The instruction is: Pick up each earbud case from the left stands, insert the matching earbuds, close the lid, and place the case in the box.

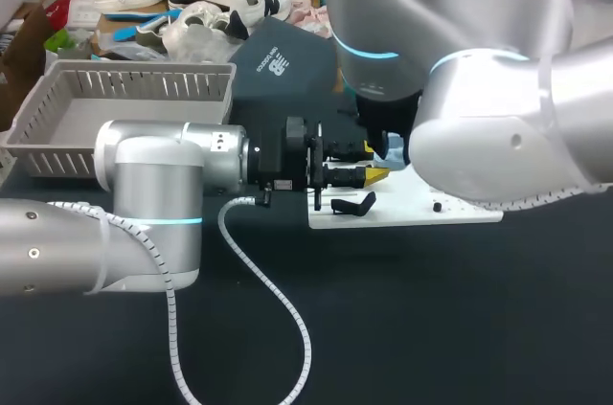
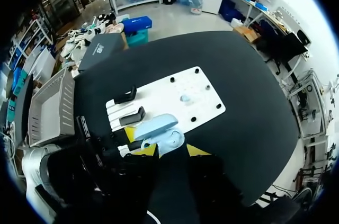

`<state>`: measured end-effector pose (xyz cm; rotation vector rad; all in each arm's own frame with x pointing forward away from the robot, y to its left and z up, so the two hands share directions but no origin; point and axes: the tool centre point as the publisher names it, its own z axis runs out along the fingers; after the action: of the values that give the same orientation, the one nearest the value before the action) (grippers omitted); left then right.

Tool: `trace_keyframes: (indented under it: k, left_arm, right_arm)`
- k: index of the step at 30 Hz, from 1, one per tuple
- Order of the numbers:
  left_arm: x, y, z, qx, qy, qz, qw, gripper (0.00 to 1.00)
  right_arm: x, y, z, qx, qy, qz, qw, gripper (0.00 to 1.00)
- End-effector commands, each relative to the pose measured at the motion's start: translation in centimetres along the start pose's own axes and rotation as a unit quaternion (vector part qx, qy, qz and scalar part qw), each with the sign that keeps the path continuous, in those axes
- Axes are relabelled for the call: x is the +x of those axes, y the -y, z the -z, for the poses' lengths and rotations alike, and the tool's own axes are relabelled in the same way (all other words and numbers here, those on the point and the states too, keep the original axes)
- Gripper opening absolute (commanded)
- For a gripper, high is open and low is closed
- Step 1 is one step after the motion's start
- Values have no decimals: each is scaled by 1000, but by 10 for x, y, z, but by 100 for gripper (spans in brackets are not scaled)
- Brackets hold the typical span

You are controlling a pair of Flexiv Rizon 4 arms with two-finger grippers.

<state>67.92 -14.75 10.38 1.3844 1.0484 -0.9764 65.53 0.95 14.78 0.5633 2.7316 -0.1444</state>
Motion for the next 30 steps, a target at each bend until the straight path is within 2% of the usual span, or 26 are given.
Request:
trace_keyframes:
  k: [1,10,15,18,27,30]
  left_arm:
    - [0,1,-1,-3,0,-1,1000,0]
    - [0,1,-1,-3,0,-1,1000,0]
    - [0,1,-1,-3,0,-1,1000,0]
    - [0,1,-1,-3,0,-1,1000,0]
    - [0,1,-1,-3,0,-1,1000,0]
    - [0,1,-1,-3,0,-1,1000,0]
  right_arm:
    - [13,11,9,-4,13,3,1000,30]
    - [33,40,10,-6,21,15,1000,31]
    - [34,54,0,14,39,41,998,30]
    - [32,59,-8,10,45,56,997,29]
    - [30,67,-34,-40,70,111,990,32]
    - [28,69,-39,-49,81,128,987,29]
